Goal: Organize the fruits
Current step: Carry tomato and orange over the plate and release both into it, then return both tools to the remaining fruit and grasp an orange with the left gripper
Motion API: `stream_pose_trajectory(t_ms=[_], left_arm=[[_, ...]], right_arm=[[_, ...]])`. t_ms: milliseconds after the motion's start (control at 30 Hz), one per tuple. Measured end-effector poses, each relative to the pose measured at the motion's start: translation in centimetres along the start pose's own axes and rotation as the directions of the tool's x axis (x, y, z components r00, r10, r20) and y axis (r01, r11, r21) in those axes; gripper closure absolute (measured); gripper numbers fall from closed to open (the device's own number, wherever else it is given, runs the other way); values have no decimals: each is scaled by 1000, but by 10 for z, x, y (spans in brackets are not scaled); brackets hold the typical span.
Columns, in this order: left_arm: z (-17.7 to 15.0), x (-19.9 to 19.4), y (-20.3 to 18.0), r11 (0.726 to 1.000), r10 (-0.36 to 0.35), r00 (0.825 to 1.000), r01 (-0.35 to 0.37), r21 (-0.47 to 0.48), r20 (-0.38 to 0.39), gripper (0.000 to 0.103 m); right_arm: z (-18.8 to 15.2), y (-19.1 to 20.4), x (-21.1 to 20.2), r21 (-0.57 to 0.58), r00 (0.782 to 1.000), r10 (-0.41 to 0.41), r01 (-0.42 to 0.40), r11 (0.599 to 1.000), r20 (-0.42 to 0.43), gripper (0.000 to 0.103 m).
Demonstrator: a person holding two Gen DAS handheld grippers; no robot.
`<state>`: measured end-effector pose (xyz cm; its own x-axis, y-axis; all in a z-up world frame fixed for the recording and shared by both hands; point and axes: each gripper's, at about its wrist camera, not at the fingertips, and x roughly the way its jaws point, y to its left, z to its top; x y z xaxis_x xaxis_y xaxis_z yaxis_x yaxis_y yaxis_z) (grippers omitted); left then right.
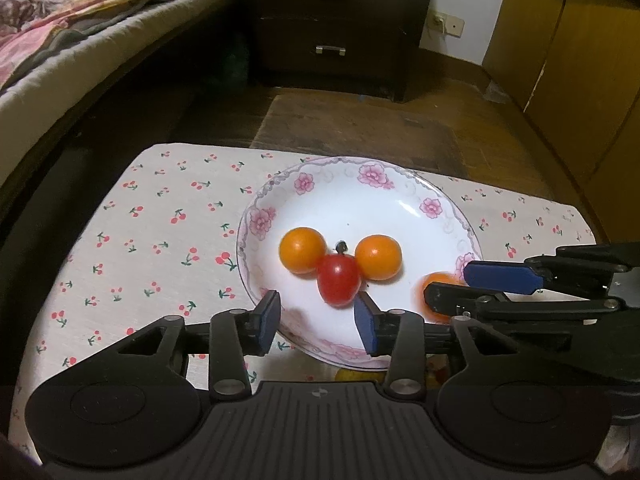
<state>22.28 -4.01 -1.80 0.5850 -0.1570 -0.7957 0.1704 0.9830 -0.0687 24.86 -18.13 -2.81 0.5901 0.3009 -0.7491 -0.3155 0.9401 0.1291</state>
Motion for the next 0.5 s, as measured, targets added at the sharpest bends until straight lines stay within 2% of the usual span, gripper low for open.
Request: stream_pose_trajectory(t_ms=[500], left_arm=[[3, -17, 2, 1000, -11, 999, 11, -13, 37, 47]], right_arm=[[5, 2, -18, -3, 999, 7, -6, 1000, 44, 67]])
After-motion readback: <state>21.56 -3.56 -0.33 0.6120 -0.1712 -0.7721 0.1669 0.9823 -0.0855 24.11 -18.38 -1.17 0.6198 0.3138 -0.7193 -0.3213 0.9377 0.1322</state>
